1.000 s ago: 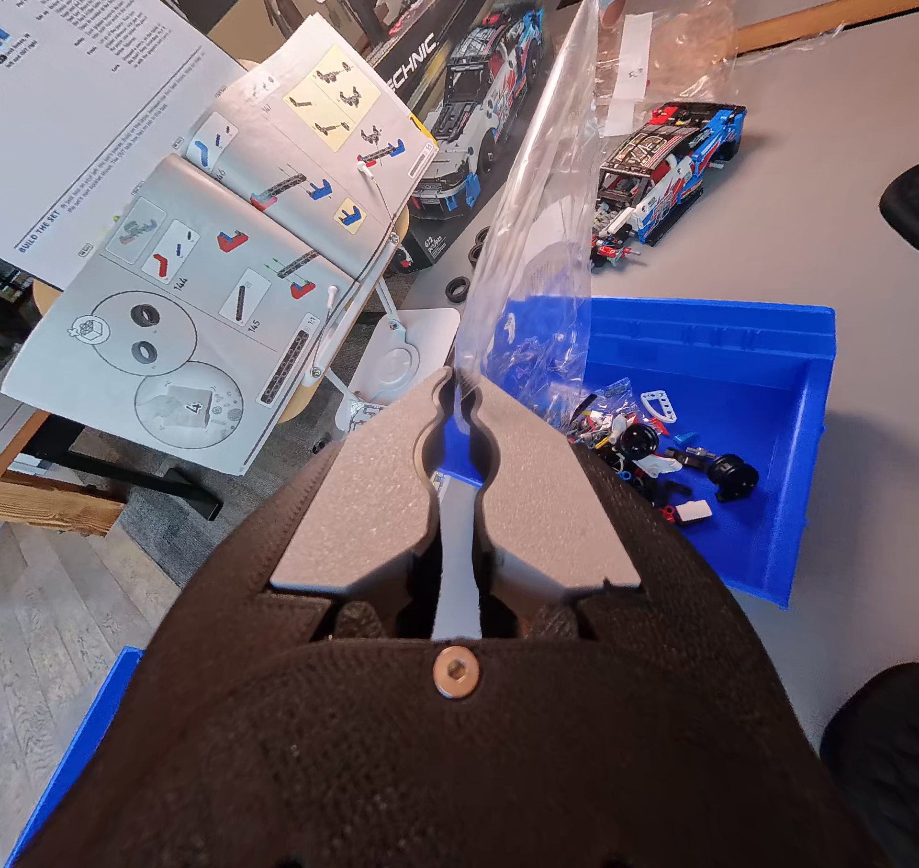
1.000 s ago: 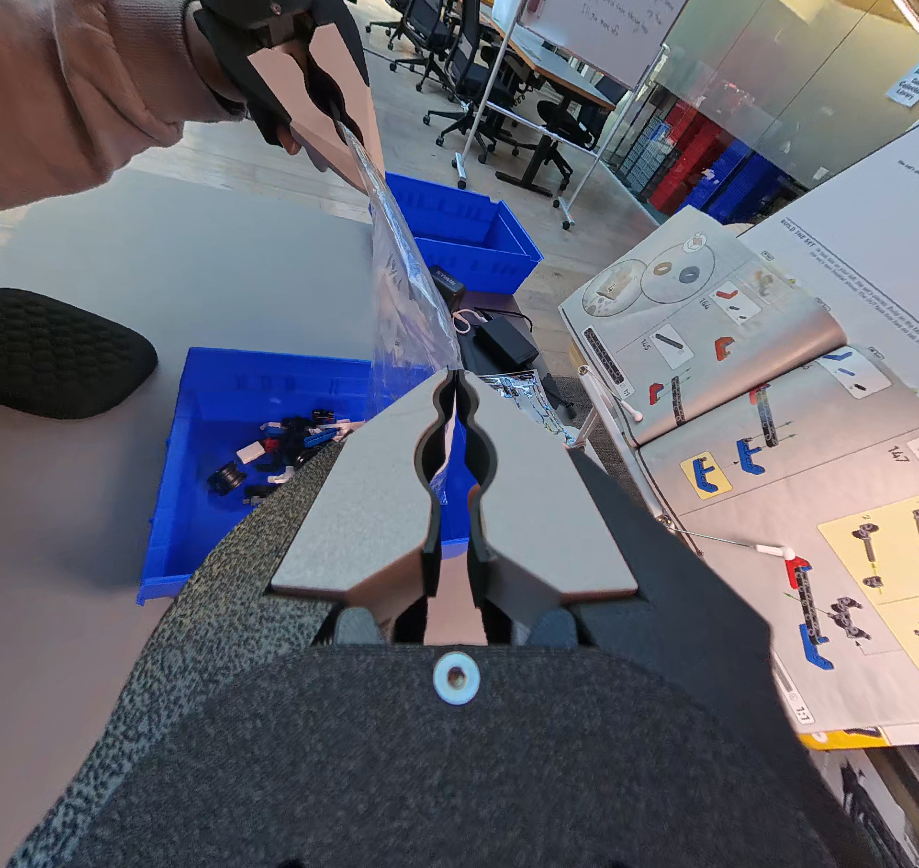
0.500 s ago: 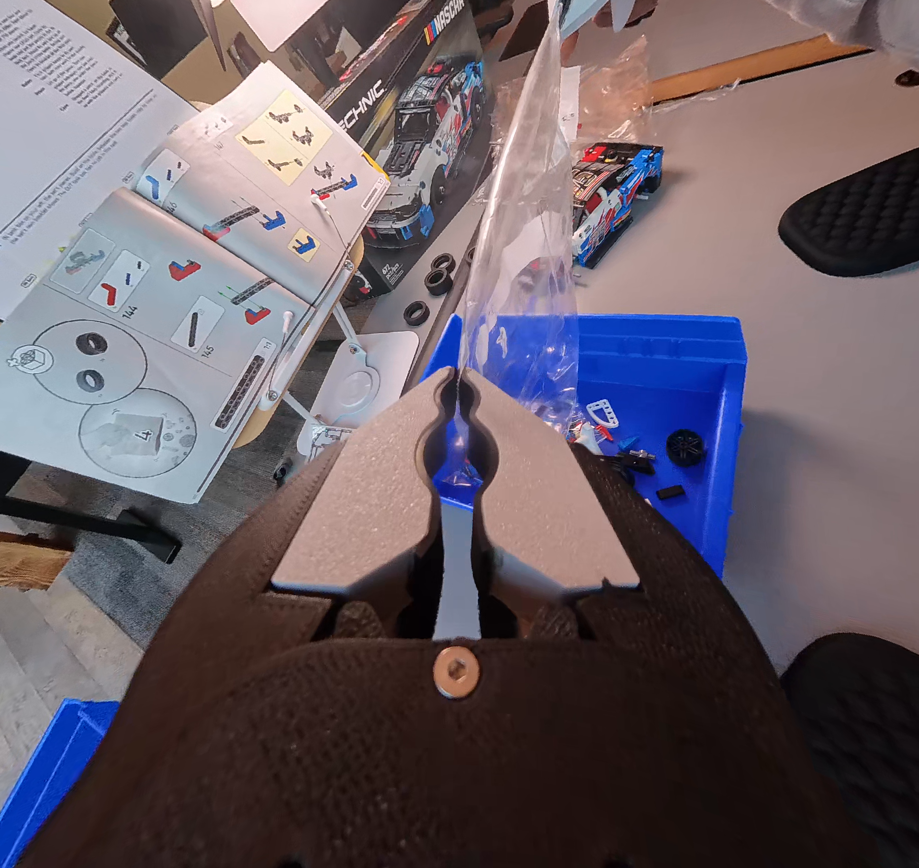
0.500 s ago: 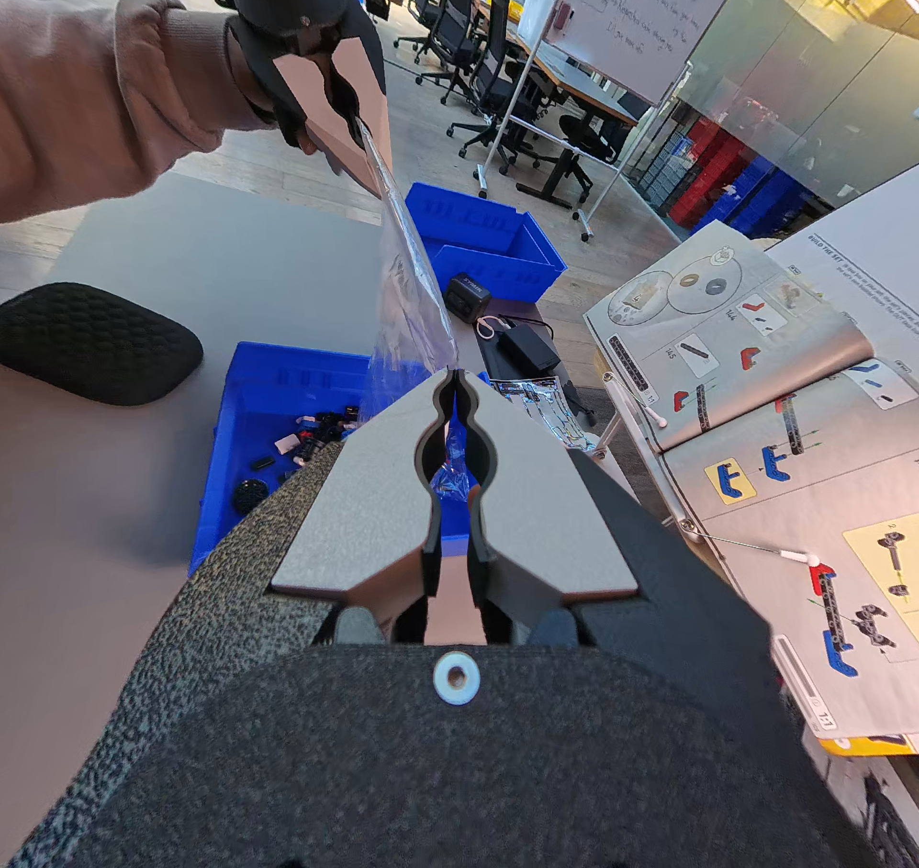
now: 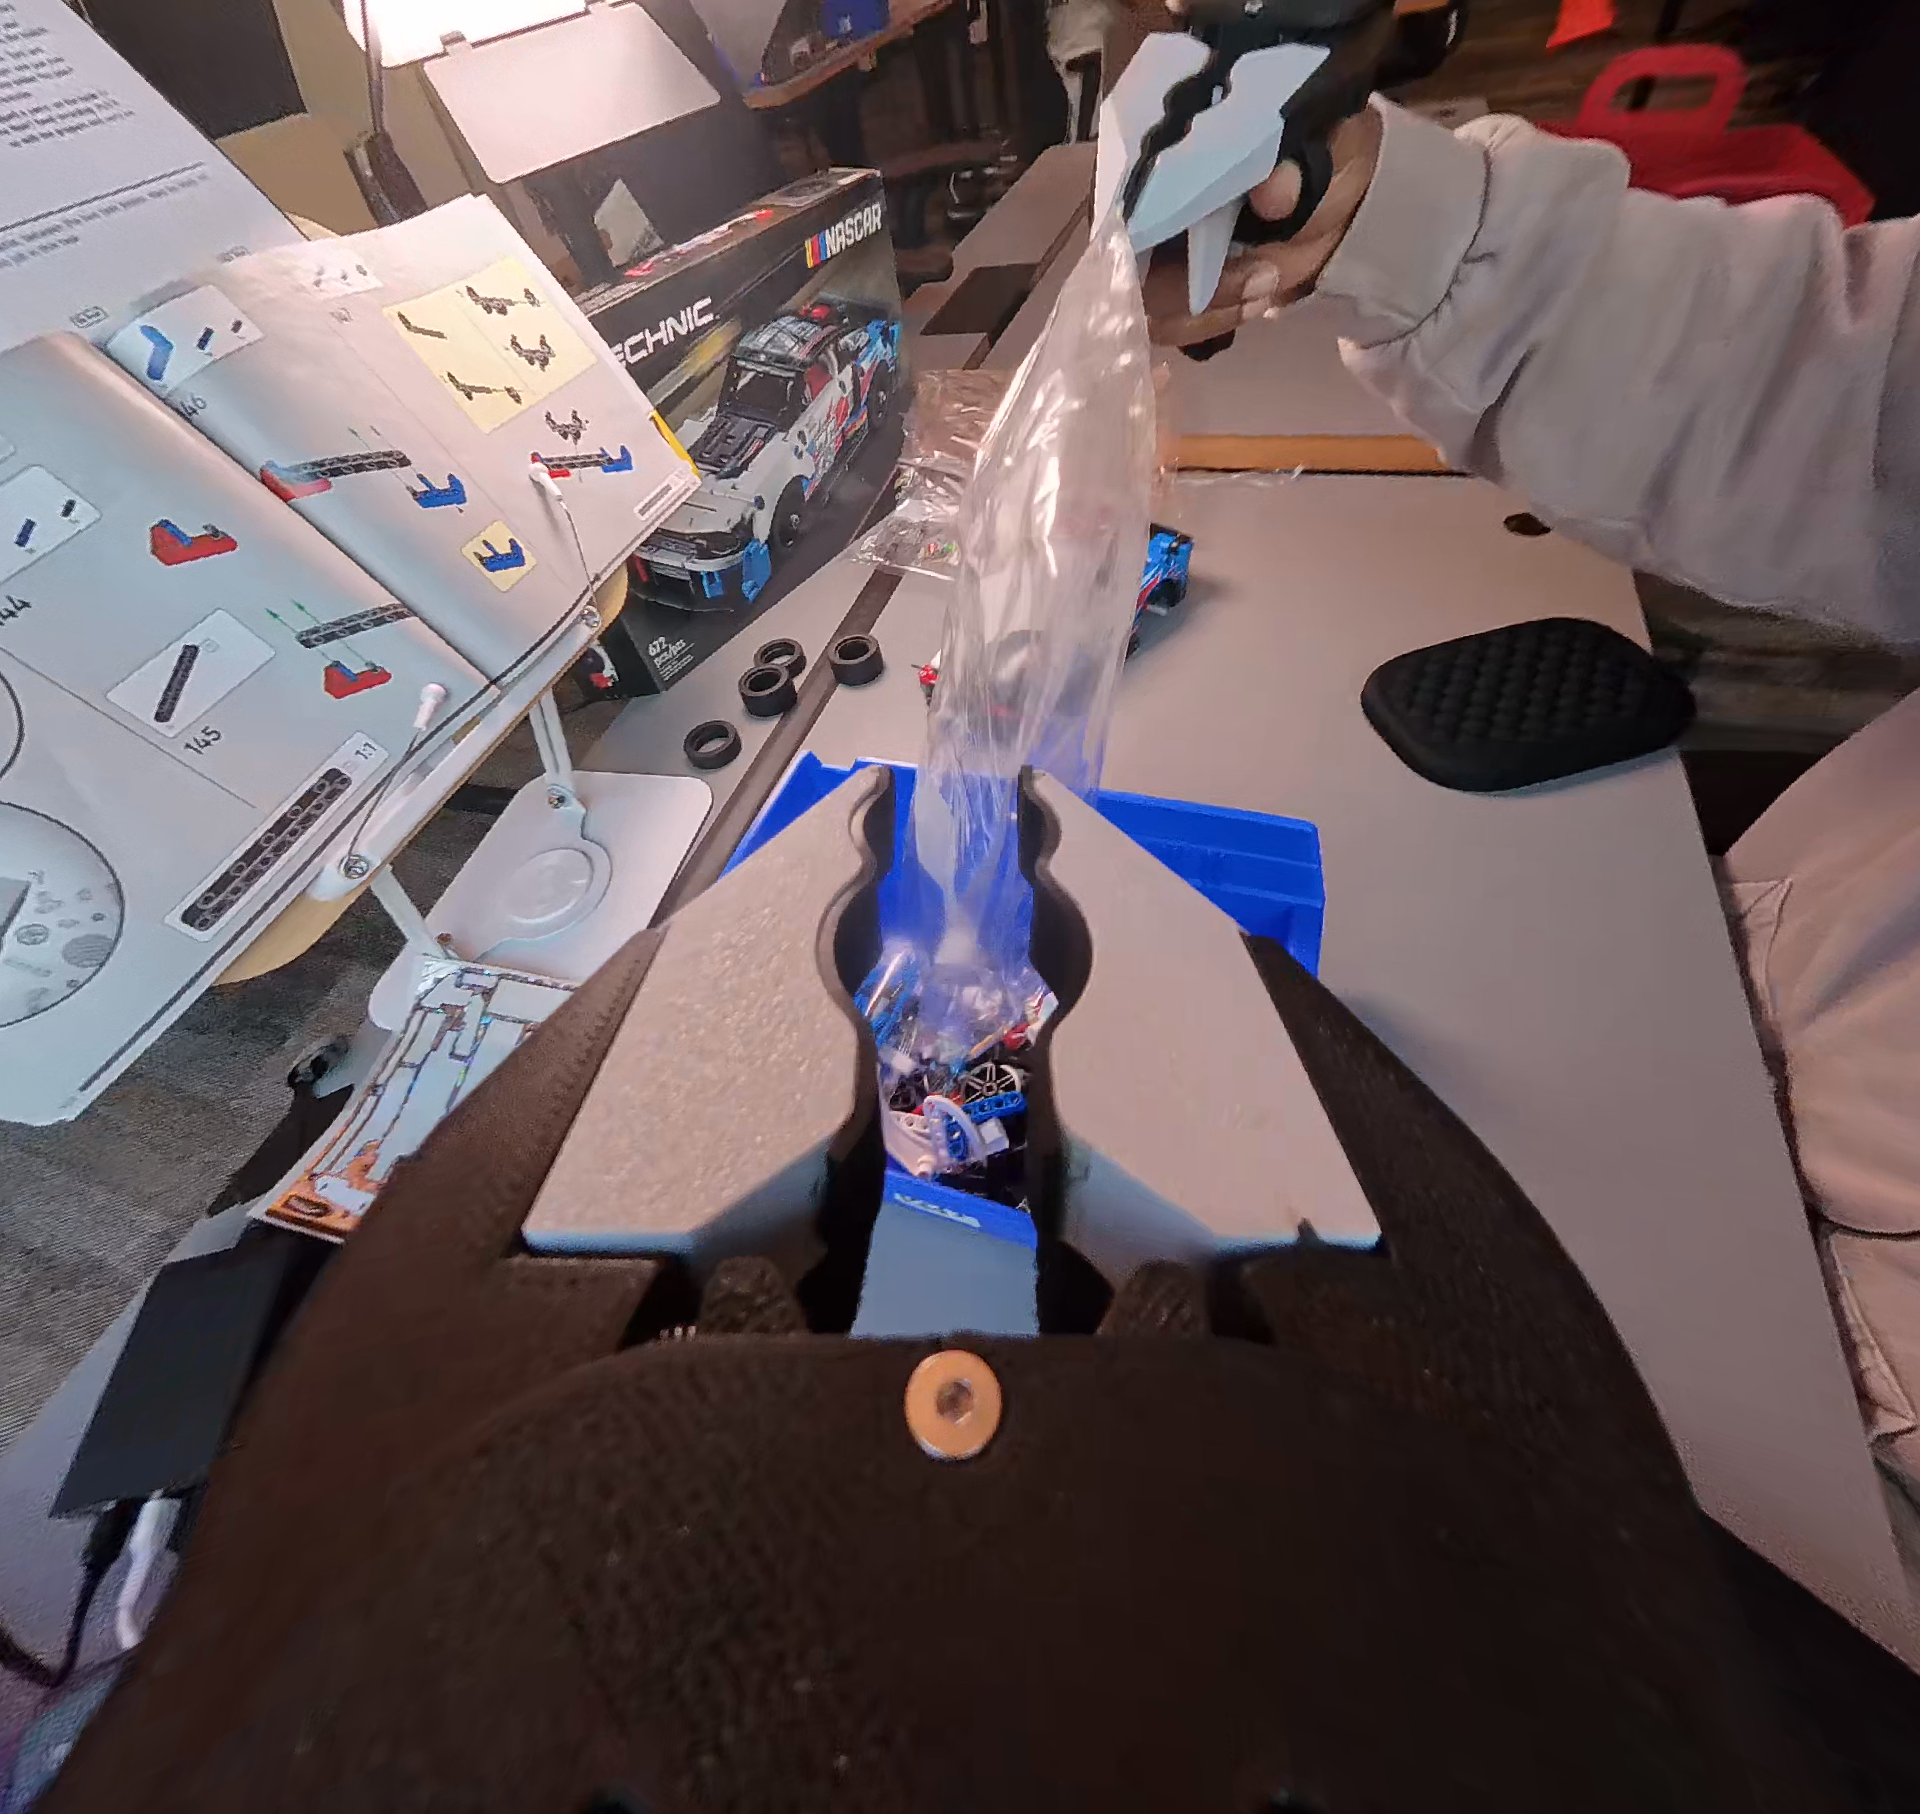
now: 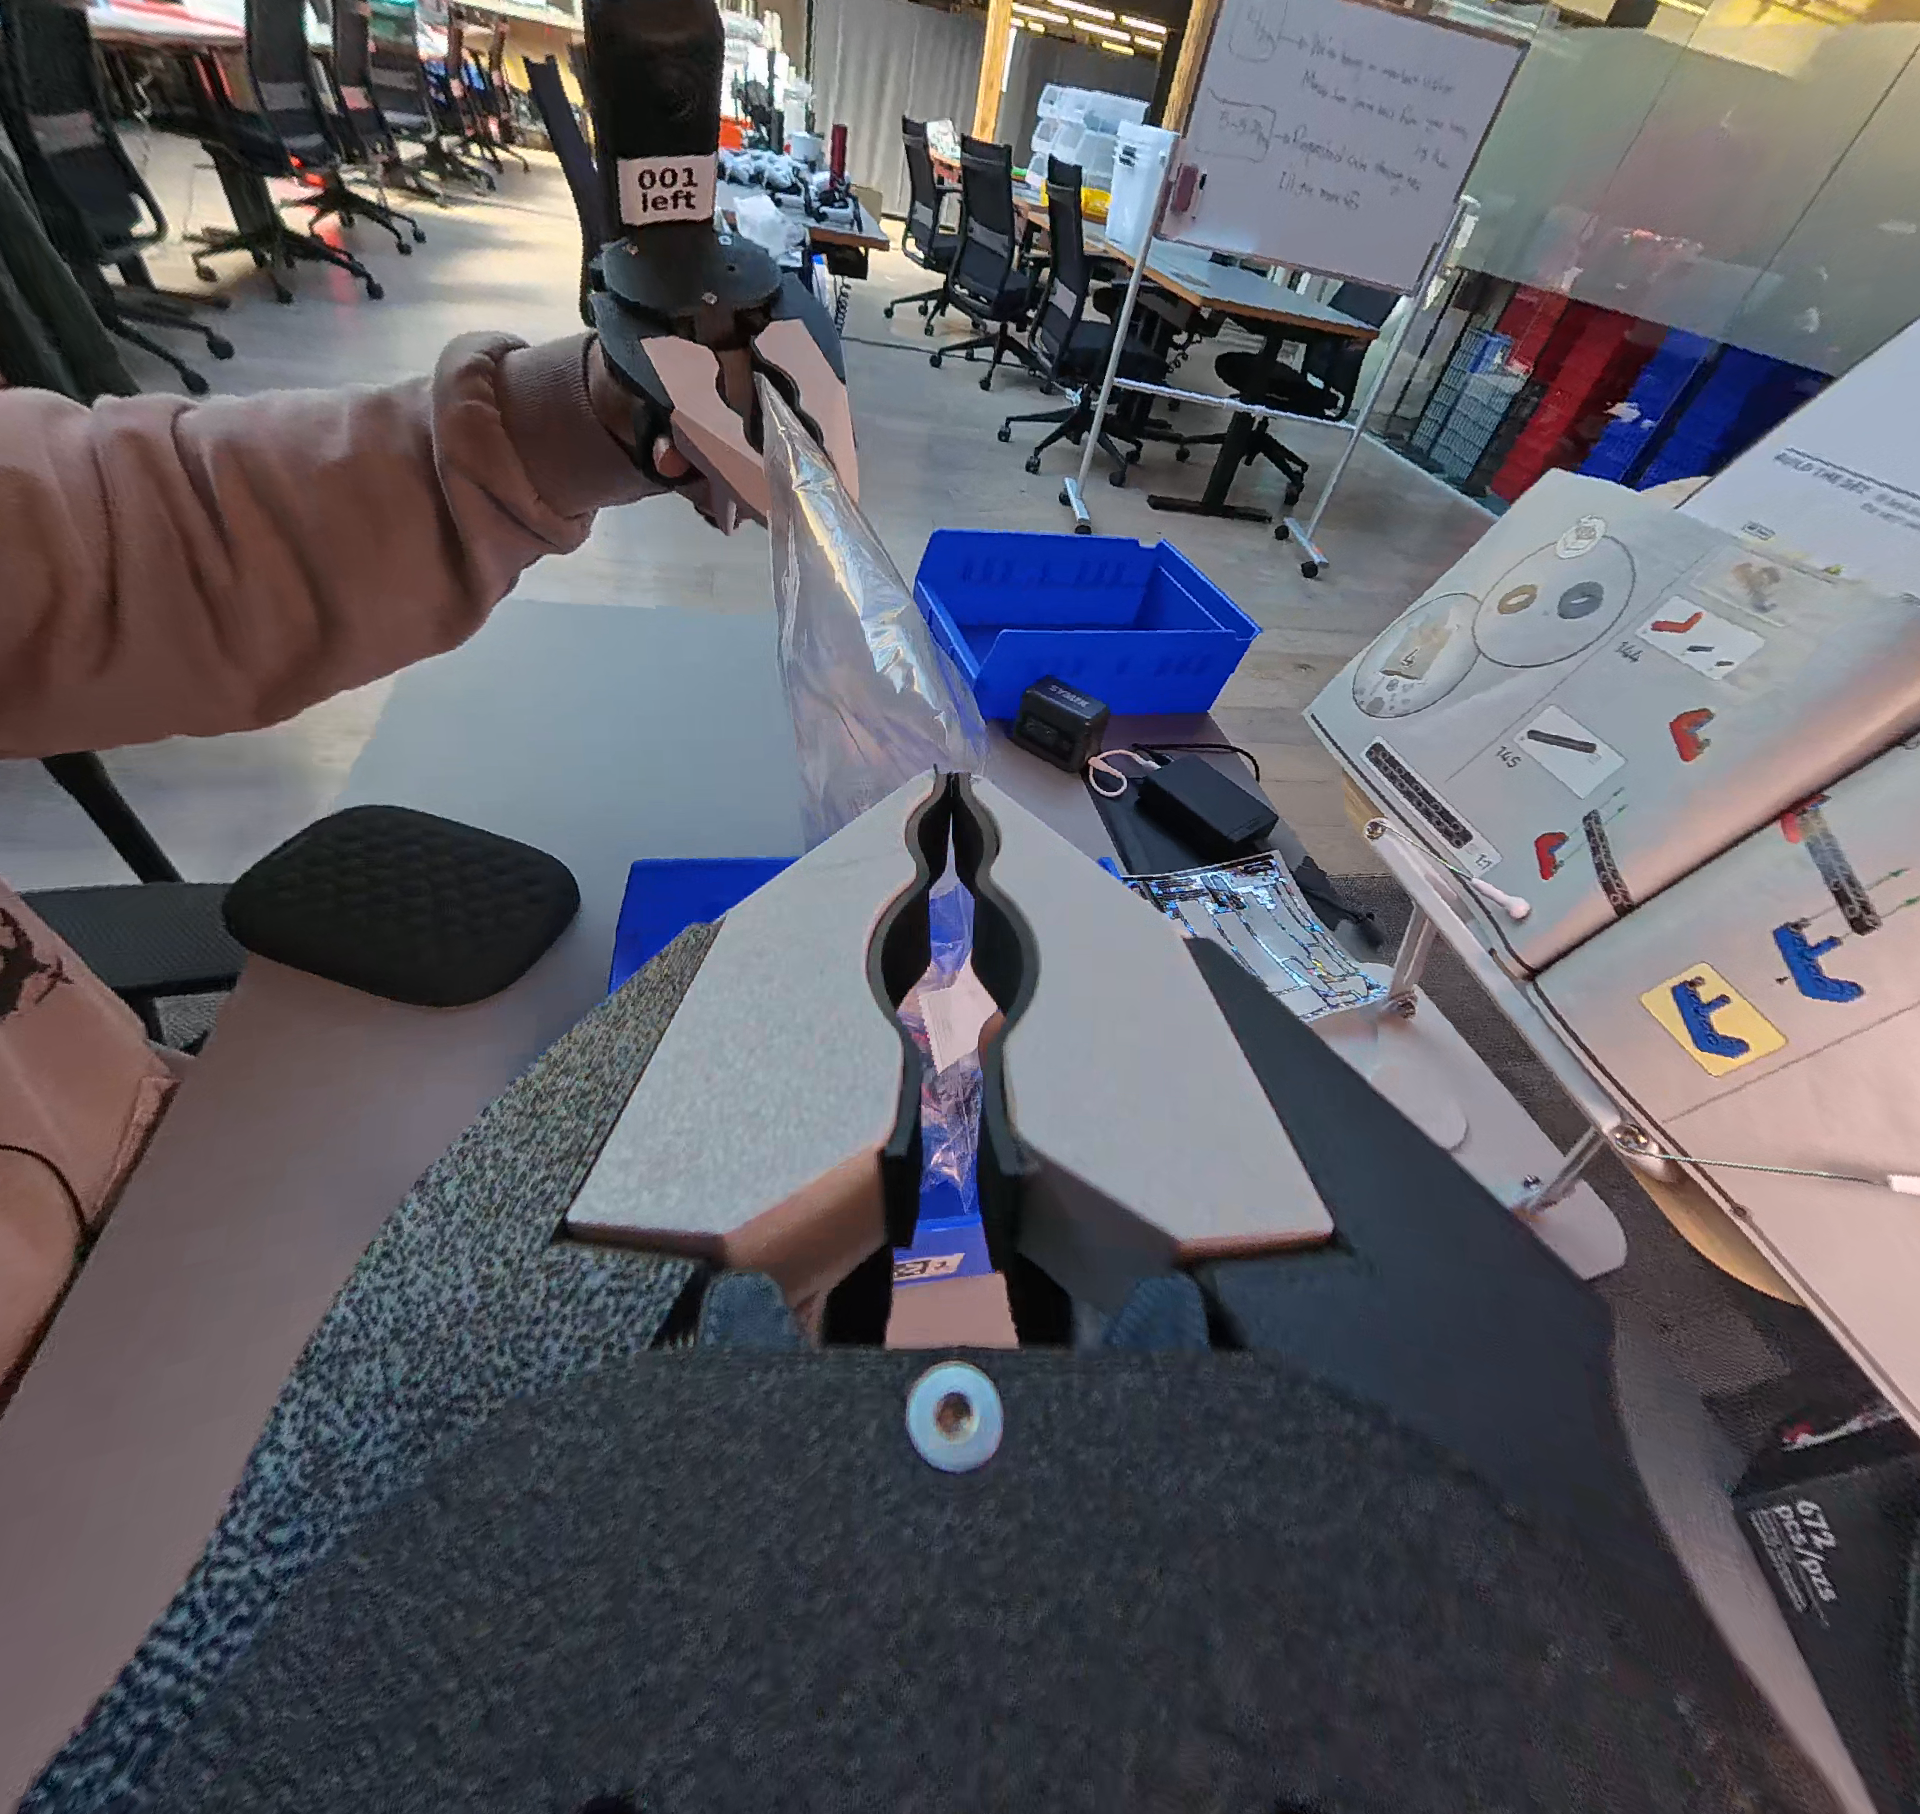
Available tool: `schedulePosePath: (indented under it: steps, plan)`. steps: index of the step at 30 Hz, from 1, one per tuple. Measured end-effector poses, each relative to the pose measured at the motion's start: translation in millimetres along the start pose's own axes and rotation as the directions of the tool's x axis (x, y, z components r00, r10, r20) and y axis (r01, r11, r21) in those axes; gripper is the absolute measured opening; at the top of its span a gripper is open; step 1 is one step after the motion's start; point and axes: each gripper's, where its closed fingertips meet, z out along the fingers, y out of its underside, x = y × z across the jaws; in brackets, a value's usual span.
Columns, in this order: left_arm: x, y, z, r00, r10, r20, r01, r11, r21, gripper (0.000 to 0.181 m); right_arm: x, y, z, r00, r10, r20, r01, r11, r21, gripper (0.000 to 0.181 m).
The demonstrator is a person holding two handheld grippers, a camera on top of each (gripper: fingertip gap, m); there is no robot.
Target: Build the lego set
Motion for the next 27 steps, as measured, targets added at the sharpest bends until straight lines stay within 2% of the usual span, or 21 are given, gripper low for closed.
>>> schedulePosePath:
  steps: [1,2,5,8,13,15,17,20,22,24,27]
  plan:
    - [0.5,-1.9,-0.5,1.000,-0.020,-0.011,0.020,1.000,0.020,0.021,-0.4,0.3,-0.5,1.000,0.015,0.008,-0.015,1.000,0.009,0.000]
    - [0.7,-3.0,0.9,1.000,-0.018,-0.010,0.019,0.999,0.032,0.000,-2.4,1.0,1.4,1.000,0.021,0.018,-0.021,1.000,0.014,0.000]
    - [2.3,4.3,7.7,1.000,0.018,-0.014,-0.018,1.000,-0.017,0.000,-4.3,3.5,6.7,1.000,-0.002,0.019,0.002,1.000,0.011,0.000]
    - [1.4,-6.3,-0.3,0.998,-0.033,-0.046,0.036,0.998,0.057,0.000,3.0,5.1,-2.3,0.999,0.026,0.020,-0.026,1.000,0.004,0.000]
    - [3.4,-1.4,15.3,0.999,0.046,0.003,-0.046,0.999,-0.010,0.000,-2.5,7.3,10.8,1.000,-0.017,0.009,0.018,1.000,-0.025,0.000]
    - [-6.7,-1.1,7.1,0.999,0.014,0.029,-0.014,1.000,0.008,0.000,4.3,8.3,4.0,1.000,-0.016,-0.012,0.016,0.999,-0.028,0.000]
    - [-3.0,-3.4,2.6,1.000,-0.003,0.006,0.003,0.999,0.037,0.000,4.6,9.2,-1.4,1.000,0.015,0.002,-0.015,1.000,-0.018,0.000]
    - [6.1,6.1,12.6,0.999,0.049,0.003,-0.049,0.999,-0.018,0.000,-2.9,13.3,6.8,1.000,-0.010,0.009,0.010,0.999,-0.036,0.000]
    - [-0.5,13.0,6.0,0.999,0.042,0.025,-0.041,0.999,-0.034,0.000,-5.1,13.1,4.8,0.999,-0.039,0.004,0.039,0.999,-0.037,0.000]
    - [7.8,3.6,-4.2,1.000,0.006,-0.026,-0.005,0.999,0.042,0.000,-11.0,11.9,-1.0,0.999,-0.025,0.038,0.026,1.000,-0.017,0.000]
    - [16.5,4.6,-4.0,0.996,0.085,0.014,-0.085,0.996,0.007,0.000,-14.0,9.0,-0.9,0.998,-0.067,0.016,0.067,0.998,-0.003,0.000]
